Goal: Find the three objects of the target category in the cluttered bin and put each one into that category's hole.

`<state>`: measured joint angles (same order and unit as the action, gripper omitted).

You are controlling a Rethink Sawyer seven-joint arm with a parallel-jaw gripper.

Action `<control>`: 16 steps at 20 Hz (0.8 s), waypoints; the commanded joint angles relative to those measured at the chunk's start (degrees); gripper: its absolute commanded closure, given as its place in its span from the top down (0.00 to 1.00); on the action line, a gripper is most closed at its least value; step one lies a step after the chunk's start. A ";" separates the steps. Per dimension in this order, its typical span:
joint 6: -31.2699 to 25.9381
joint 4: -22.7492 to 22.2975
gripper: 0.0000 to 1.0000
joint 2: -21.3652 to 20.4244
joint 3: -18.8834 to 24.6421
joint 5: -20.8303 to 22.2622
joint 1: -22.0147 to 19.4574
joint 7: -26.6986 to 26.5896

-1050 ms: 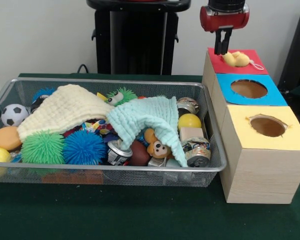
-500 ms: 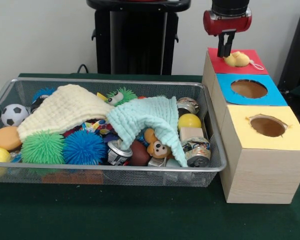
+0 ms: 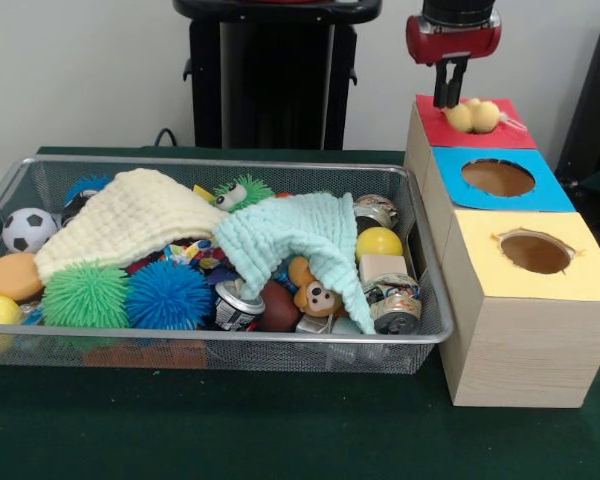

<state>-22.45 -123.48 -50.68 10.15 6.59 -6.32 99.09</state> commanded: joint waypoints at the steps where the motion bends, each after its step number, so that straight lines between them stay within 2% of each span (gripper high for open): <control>1: 2.94 -6.14 0.00 -2.56 2.98 0.51 0.33 6.84; 8: 8.80 -5.45 0.00 2.07 0.91 1.70 2.87 8.73; 16: 8.53 -4.61 0.00 2.53 0.64 0.45 4.02 8.55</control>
<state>-16.80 -127.14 -49.68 10.14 6.56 -2.25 99.09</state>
